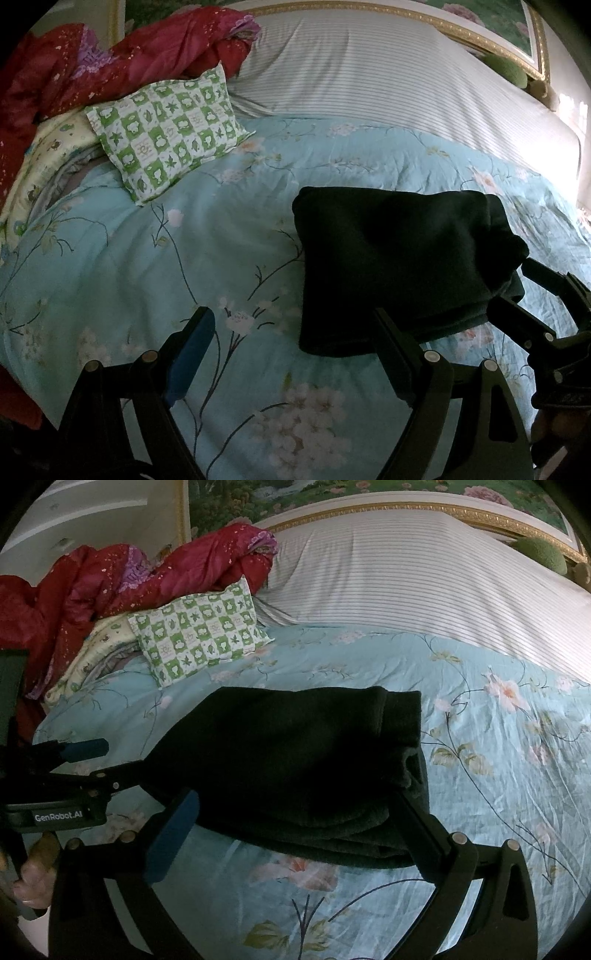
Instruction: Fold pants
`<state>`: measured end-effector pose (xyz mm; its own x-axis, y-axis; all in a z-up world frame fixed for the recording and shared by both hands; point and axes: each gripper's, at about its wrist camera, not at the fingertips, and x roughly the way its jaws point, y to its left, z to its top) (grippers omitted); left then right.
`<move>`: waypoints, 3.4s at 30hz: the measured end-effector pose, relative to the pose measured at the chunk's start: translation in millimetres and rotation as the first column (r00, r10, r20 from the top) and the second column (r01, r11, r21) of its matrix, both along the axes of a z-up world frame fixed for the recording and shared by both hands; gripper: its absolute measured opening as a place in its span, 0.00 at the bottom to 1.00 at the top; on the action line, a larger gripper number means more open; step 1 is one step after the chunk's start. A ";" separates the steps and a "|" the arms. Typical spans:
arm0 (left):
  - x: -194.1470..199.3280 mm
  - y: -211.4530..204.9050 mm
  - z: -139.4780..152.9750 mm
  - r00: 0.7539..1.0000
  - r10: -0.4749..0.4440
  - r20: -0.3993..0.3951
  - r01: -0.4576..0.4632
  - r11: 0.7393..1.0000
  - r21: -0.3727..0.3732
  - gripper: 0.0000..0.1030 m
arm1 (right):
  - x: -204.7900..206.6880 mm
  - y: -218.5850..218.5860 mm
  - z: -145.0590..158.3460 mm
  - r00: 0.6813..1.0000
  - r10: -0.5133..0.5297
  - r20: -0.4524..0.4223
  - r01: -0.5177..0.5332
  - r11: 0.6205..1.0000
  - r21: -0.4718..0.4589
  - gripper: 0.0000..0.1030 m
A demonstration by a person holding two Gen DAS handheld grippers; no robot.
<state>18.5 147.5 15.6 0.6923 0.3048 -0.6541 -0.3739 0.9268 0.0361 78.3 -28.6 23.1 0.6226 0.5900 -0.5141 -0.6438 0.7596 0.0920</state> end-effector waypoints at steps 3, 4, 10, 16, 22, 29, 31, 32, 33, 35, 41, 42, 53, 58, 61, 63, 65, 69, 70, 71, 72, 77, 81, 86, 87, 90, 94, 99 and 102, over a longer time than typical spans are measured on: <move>-0.2 -0.1 0.3 1.000 -0.001 0.001 0.001 1.000 0.001 0.83 | 0.0 0.1 0.0 1.000 -0.001 0.000 0.001 1.000 0.001 0.99; -0.3 -0.1 0.4 1.000 -0.001 0.001 0.001 1.000 0.001 0.83 | -0.5 0.7 0.6 1.000 -0.001 0.001 0.001 1.000 0.002 0.99; -1.3 -2.6 3.0 1.000 -0.004 0.007 0.004 1.000 0.011 0.83 | -4.4 2.0 4.7 1.000 -0.003 0.014 0.003 1.000 0.004 0.99; -3.2 -3.4 5.0 1.000 -0.007 0.002 0.007 1.000 0.008 0.83 | -4.7 0.3 9.6 1.000 -0.001 0.022 0.000 1.000 0.010 0.99; -3.4 -3.7 6.4 1.000 -0.009 0.002 0.009 1.000 0.012 0.83 | -5.8 -0.1 12.1 1.000 0.000 0.027 -0.001 1.000 0.012 1.00; -3.0 -5.5 7.0 1.000 -0.015 -0.001 0.015 1.000 0.012 0.83 | -4.6 -1.0 12.4 1.000 0.003 0.026 -0.004 1.000 0.011 0.99; -2.9 -6.2 7.6 1.000 -0.018 -0.002 0.018 1.000 0.014 0.83 | -4.9 -1.0 12.4 1.000 0.002 0.026 -0.002 1.000 0.012 1.00; -2.5 -6.5 8.0 1.000 -0.019 -0.002 0.019 1.000 0.013 0.83 | -4.9 -1.2 12.6 1.000 0.003 0.026 -0.003 1.000 0.012 1.00; -2.4 -7.1 8.7 1.000 -0.020 -0.001 0.020 1.000 0.013 0.83 | -4.5 -1.3 12.6 1.000 0.005 0.027 -0.005 1.000 0.013 1.00; -2.0 -7.7 9.3 1.000 -0.021 -0.001 0.021 1.000 0.015 0.83 | -4.7 -1.1 12.6 1.000 0.003 0.029 -0.004 1.000 0.010 1.00; -2.3 -8.9 11.7 1.000 -0.023 0.002 0.023 1.000 0.017 0.83 | -3.4 -3.4 17.1 1.000 -0.003 0.030 0.002 1.000 0.019 1.00; -2.4 -9.0 12.0 1.000 -0.023 0.002 0.023 1.000 0.018 0.83 | -2.5 -4.4 18.2 1.000 -0.004 0.030 0.004 1.000 0.020 1.00; -1.3 -7.4 15.1 1.000 -0.024 0.001 0.024 1.000 0.017 0.83 | 2.5 -7.8 26.8 0.999 0.003 0.038 -0.004 1.000 0.010 1.00; -0.6 -6.5 19.9 1.000 -0.012 0.016 0.012 0.999 0.030 0.83 | 7.1 -9.8 29.0 0.999 0.003 0.037 -0.003 1.000 0.012 1.00; 0.0 -6.0 23.3 1.000 -0.013 0.022 0.012 0.999 0.033 0.83 | 8.9 -10.7 30.6 0.999 0.003 0.038 -0.004 1.000 0.015 1.00; 1.1 -5.7 25.5 1.000 -0.016 0.023 0.015 0.999 0.031 0.83 | 10.4 -10.8 31.3 0.999 0.004 0.036 -0.004 1.000 0.014 1.00; 4.4 -4.2 26.7 1.000 -0.019 0.019 0.019 0.999 0.029 0.83 | 10.9 -10.5 31.5 0.999 0.002 0.036 -0.003 1.000 0.010 1.00; 13.4 -4.2 29.1 1.000 -0.016 -0.001 0.016 0.999 0.032 0.83 | 15.2 -9.4 33.1 1.000 0.004 0.030 -0.004 1.000 -0.007 1.00; 15.7 -4.4 29.4 1.000 -0.014 -0.007 0.014 0.999 0.030 0.83 | 16.1 -9.2 33.6 1.000 0.004 0.029 -0.004 1.000 -0.009 1.00; 17.5 -4.4 29.7 1.000 -0.014 -0.010 0.014 1.000 0.027 0.83 | 16.8 -9.2 33.7 1.000 0.004 0.026 -0.003 1.000 -0.010 1.00; 19.1 -4.5 30.1 1.000 -0.015 -0.012 0.015 1.000 0.023 0.83 | 17.6 -9.3 33.8 1.000 0.004 0.021 -0.004 1.000 -0.008 1.00; 24.9 -10.9 31.0 0.999 -0.023 -0.023 0.024 0.999 0.035 0.83 | 18.6 -10.2 33.6 1.000 0.009 0.016 -0.009 1.000 -0.009 1.00; 29.2 -15.1 31.3 0.999 -0.026 -0.035 0.028 0.999 0.046 0.83 | 20.8 -11.6 31.6 1.000 0.014 0.004 -0.014 1.000 -0.004 1.00; 31.8 -16.4 31.8 0.999 -0.023 -0.049 0.026 0.998 0.059 0.83 | 21.6 -12.3 30.5 1.000 0.025 -0.003 -0.025 1.000 0.001 1.00; 32.5 -16.7 32.2 0.998 -0.022 -0.052 0.025 0.998 0.060 0.83 | 21.7 -12.5 30.7 1.000 0.027 -0.004 -0.027 1.000 0.005 1.00; 33.7 -18.3 33.3 0.998 -0.018 -0.063 0.022 0.997 0.069 0.83 | 22.5 -12.7 30.0 0.999 0.032 -0.010 -0.032 0.999 0.013 1.00; 34.2 -22.1 34.7 0.997 -0.013 -0.075 0.020 0.995 0.097 0.83 | 25.2 -13.6 27.5 0.999 0.038 -0.027 -0.037 0.999 0.030 1.00; 36.4 -26.4 35.0 0.996 -0.008 -0.093 0.018 0.995 0.102 0.83 | 28.4 -19.8 24.0 0.998 0.033 -0.056 -0.030 0.998 0.054 1.00; 37.6 -30.8 36.6 0.995 -0.011 -0.095 0.022 0.993 0.118 0.83 | 30.4 -24.9 22.6 0.997 0.026 -0.067 -0.022 0.998 0.063 1.00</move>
<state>56.0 116.8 52.1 0.6352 0.3735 -0.6760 -0.3484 0.9197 0.1808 108.7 -53.4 45.7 0.5731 0.6366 -0.5161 -0.6524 0.7355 0.1828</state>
